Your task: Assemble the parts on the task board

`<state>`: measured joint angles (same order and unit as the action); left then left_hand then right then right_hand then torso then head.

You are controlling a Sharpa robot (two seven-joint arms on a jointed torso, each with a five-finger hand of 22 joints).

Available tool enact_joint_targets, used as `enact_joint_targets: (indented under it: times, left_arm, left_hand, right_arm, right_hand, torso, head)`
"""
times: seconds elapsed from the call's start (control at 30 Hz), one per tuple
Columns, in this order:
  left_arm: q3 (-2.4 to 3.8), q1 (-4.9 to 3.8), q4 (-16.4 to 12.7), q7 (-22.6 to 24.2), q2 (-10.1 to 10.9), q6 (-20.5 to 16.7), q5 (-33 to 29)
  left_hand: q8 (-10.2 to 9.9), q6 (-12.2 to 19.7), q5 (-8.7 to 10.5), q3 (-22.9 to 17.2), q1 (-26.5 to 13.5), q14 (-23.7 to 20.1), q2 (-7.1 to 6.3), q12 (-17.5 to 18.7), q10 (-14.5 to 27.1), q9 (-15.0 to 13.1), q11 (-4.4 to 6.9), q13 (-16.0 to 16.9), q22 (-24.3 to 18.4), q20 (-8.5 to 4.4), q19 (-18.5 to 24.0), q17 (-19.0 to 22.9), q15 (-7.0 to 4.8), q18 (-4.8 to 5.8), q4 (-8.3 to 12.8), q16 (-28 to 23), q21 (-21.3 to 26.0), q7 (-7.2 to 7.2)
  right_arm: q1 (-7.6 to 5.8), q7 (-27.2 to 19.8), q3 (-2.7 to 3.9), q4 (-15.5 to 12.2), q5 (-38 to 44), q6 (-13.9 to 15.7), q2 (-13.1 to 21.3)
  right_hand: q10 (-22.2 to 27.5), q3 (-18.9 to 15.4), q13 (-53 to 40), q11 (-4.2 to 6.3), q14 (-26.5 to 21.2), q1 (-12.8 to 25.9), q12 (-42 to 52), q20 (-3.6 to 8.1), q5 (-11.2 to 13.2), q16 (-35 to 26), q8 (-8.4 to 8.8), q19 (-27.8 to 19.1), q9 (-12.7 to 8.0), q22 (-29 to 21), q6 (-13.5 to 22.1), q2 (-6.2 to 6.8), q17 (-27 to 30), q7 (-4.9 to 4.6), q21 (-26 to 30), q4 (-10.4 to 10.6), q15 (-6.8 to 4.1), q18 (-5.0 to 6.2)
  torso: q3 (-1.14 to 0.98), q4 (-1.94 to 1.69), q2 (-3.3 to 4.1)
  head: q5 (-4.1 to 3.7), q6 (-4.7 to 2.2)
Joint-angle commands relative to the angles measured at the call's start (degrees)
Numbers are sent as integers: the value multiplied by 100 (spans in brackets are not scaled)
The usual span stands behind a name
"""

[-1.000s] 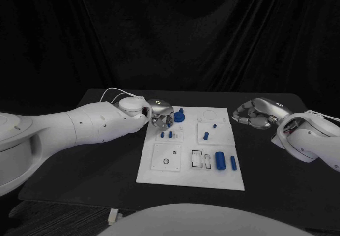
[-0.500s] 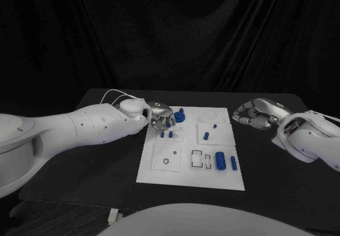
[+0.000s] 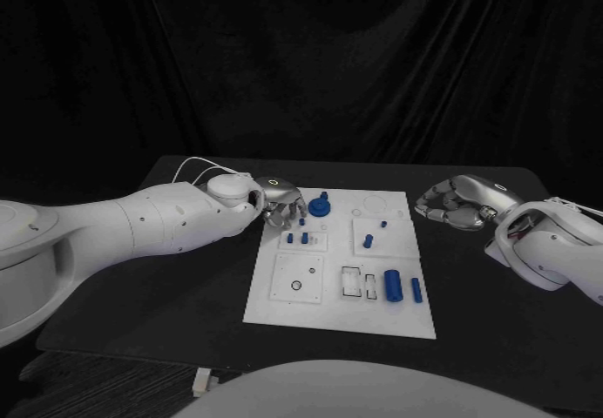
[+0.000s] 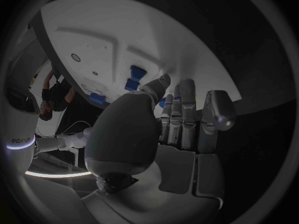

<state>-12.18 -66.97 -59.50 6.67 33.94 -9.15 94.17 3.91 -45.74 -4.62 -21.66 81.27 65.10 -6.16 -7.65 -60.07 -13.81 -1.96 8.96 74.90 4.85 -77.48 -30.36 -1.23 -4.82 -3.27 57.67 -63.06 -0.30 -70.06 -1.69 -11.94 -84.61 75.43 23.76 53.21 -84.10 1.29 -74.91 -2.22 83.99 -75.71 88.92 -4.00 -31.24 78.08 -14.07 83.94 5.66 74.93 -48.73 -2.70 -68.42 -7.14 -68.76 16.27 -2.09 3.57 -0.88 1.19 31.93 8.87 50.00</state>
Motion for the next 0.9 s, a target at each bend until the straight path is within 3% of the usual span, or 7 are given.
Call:
enact_joint_targets:
  times: [0.03,0.2,0.3,0.37,0.63,0.8,0.9]
  left_arm:
    - [3,8,38,-103,58,-525,3]
    - [3,7,23,-67,284,-837,-5]
    - [3,7,-51,11,432,-1060,-164]
    - [3,7,-137,135,572,-1255,-485]
    - [2,5,-543,1417,1138,-1372,-2901]
    - [2,3,-792,2203,1380,-1075,-4479]
    - [2,-5,-891,2632,1475,-625,-5501]
  left_hand:
    - [49,-70,4,-10,-29,-71,21,-19,-10,-14,22,13,785,1,65,17,-7,-57,-37,-30,81,9]
    - [120,-215,-17,-35,-8,-328,28,-25,15,-41,19,46,617,21,423,125,15,-163,-100,-248,758,52]
    - [149,-293,-82,-58,-28,-616,12,-22,50,-48,14,71,373,57,1004,304,33,-304,-182,-650,1776,106]
    - [148,-318,-248,-72,-117,-969,-16,-13,100,-44,10,90,-21,125,2111,514,115,-481,-298,-1203,3428,130]
    - [90,-308,-589,306,-530,-3099,148,349,1414,-5,-156,-3,-395,310,4232,1259,667,-168,-698,-2866,4894,567]
    - [15,516,-560,883,-725,-4383,285,312,2237,289,-280,-95,-987,298,5634,1903,695,-115,-1068,-3796,5930,710]
    - [-61,1285,-617,1261,-727,-5588,344,403,3613,553,-219,-429,-1458,352,6421,2561,645,-188,-1277,-4858,5964,655]
  right_arm:
    - [14,73,3,8,6,-18,1]
    - [7,64,4,-10,6,69,34]
    - [-23,20,5,-22,7,170,47]
    - [-71,-12,5,-34,7,246,47]
    - [-389,-68,5,-41,149,234,-44]
    - [-573,-155,5,69,507,-53,-182]
    - [-664,-173,5,159,880,-288,-287]
  right_hand:
    - [-389,19,-1181,-14,221,-52,-39,3,-16,-22,4,-27,-8,884,-34,-15,5,-11,20,0,6,95]
    - [-341,20,-1103,-8,228,-69,-74,5,-14,0,-4,-21,-8,890,-58,14,-33,-4,4,-12,3,92]
    - [-266,25,-983,-5,229,-87,-131,8,-13,0,-5,-19,-13,891,-71,40,-30,-1,5,-18,-1,92]
    - [-179,41,-848,2,229,-134,-202,13,-9,-2,-2,-16,-23,892,-86,83,-24,4,9,-31,-7,92]
    - [1027,163,978,65,193,-552,-1508,59,345,-76,-45,-42,-54,870,-356,389,109,63,141,-139,-58,110]
    - [2211,333,2989,123,93,-911,-3346,107,154,-232,-187,-132,26,823,-703,617,337,138,346,-288,-110,143]
    - [2597,510,3925,120,-3,-1072,-4468,94,90,-424,-160,-225,48,756,-735,801,599,126,610,-296,-88,180]
  torso:
    - [2,-1,-4]
    - [4,-7,0]
    - [5,-5,-1]
    - [4,-2,-3]
    - [18,-2,-4]
    - [13,2,-1]
    - [13,-8,-3]
  head:
    - [20,0]
    - [36,0]
    - [40,0]
    - [28,0]
    - [40,0]
    - [58,0]
    - [37,0]
